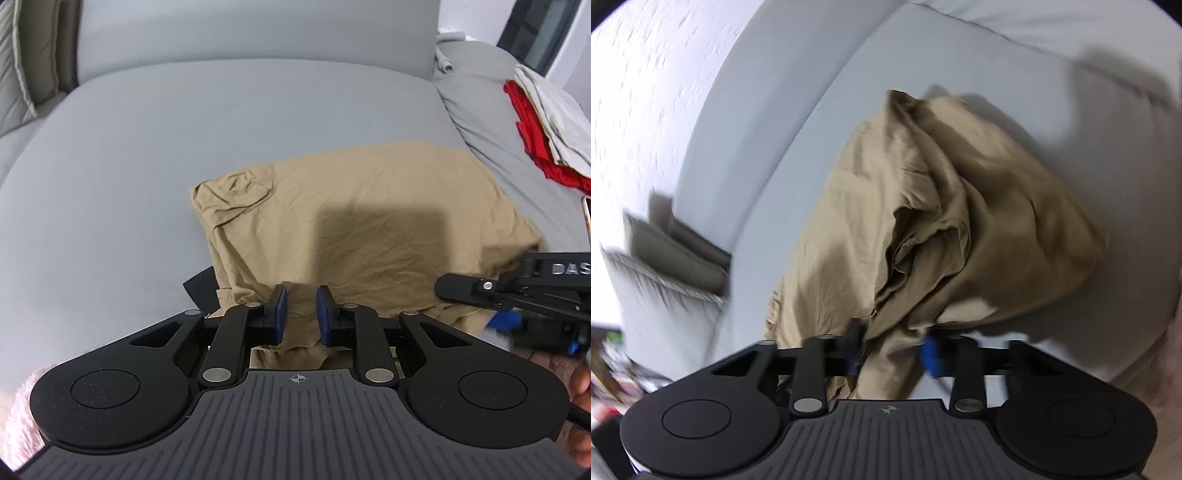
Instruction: Fold clothes
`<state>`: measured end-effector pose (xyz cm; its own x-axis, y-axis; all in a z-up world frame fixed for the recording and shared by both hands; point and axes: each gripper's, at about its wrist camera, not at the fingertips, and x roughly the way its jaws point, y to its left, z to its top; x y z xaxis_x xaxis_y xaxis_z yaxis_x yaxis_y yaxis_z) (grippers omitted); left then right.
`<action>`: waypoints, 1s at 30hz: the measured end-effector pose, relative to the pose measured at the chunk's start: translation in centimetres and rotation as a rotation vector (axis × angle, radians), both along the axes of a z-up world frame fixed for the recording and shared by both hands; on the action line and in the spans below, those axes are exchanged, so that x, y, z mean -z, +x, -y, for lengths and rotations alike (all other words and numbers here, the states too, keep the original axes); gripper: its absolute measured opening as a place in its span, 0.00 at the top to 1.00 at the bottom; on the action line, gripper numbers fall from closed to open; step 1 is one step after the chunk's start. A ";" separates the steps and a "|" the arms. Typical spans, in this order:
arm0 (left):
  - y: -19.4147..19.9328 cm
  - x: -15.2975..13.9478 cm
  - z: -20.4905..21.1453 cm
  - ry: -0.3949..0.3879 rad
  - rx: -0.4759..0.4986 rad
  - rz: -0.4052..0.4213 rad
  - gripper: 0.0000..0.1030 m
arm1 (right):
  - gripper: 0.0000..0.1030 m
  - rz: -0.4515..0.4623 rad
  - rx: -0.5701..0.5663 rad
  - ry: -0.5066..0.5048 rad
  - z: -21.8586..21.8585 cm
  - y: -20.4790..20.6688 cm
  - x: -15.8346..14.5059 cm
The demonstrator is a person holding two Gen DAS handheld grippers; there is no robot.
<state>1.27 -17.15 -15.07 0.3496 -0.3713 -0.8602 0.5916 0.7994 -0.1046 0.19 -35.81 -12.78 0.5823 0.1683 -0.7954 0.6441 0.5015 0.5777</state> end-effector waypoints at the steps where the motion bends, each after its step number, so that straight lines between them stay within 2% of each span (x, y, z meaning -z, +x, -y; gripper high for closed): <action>1: -0.2 -0.3 0.0 0.002 0.004 0.008 0.78 | 0.86 0.002 -0.072 -0.075 -0.4 0.8 -1.2; 2: -0.3 -0.7 -0.2 -0.002 0.006 0.011 0.78 | 0.87 0.024 -0.171 -0.180 -1.1 1.6 -3.0; 3: -0.4 -1.5 -0.5 -0.023 0.008 0.014 0.78 | 0.87 0.036 -0.206 -0.217 -1.4 1.9 -3.6; 5: -0.3 -2.8 -1.2 -0.068 0.005 -0.004 0.77 | 0.87 0.096 -0.359 -0.362 -1.7 2.9 -6.8; 7: 0.0 -4.6 -2.6 -0.145 0.005 -0.029 0.72 | 0.87 0.120 -0.450 -0.397 -0.7 3.1 -8.5; 8: 0.1 -5.3 -3.1 -0.173 0.007 -0.035 0.70 | 0.87 0.131 -0.568 -0.418 0.9 3.5 -9.9; 11: 1.0 -7.0 -5.1 -0.225 0.009 -0.047 0.62 | 0.87 0.062 -0.757 -0.355 5.3 4.3 -9.9; 12: 1.6 -7.2 -5.3 -0.231 0.002 -0.057 0.59 | 0.83 0.045 -0.765 -0.341 6.1 3.9 -9.5; 13: 2.1 -7.0 -5.3 -0.227 -0.006 -0.064 0.57 | 0.76 -0.008 -0.764 -0.309 8.2 4.0 -8.7; 15: 3.1 -6.4 -4.6 -0.215 -0.015 -0.080 0.55 | 0.63 -0.123 -0.699 -0.299 11.4 4.1 -7.0; 16: 3.5 -5.8 -4.0 -0.207 -0.009 -0.090 0.52 | 0.60 -0.180 -0.627 -0.306 12.6 3.8 -6.2; 17: 3.9 -5.2 -3.3 -0.195 0.005 -0.101 0.50 | 0.58 -0.207 -0.535 -0.265 13.7 3.0 -5.6; 18: 4.2 -4.5 -2.6 -0.182 0.020 -0.112 0.46 | 0.46 -0.196 -0.499 -0.239 14.0 2.4 -5.5; 19: 4.7 -3.9 -1.9 -0.164 0.042 -0.117 0.45 | 0.31 -0.147 -0.420 -0.181 14.5 1.2 -5.4; 21: 5.9 -2.9 -0.8 -0.133 0.072 -0.115 0.45 | 0.27 -0.078 -0.289 -0.117 14.7 -0.7 -5.3; 22: 6.5 -2.4 -0.3 -0.117 0.084 -0.114 0.44 | 0.25 -0.024 -0.181 -0.068 14.9 -2.5 -5.2; 25: 8.3 0.0 1.0 -0.104 0.105 -0.202 0.42 | 0.22 0.017 -0.021 0.032 15.4 -5.2 -4.2; 27: 8.9 1.3 1.3 -0.122 0.113 -0.259 0.42 | 0.21 0.019 0.027 0.065 15.4 -5.5 -3.2; 30: 9.2 2.4 1.5 -0.195 0.128 -0.348 0.40 | 0.21 0.020 0.098 0.100 15.0 -5.8 -1.3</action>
<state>10.44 -18.63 -17.43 -0.0091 -0.5600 -0.8284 0.5874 0.6675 -0.4577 -5.57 -50.82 -11.51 0.6151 0.1879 -0.7657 0.6754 0.3755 0.6347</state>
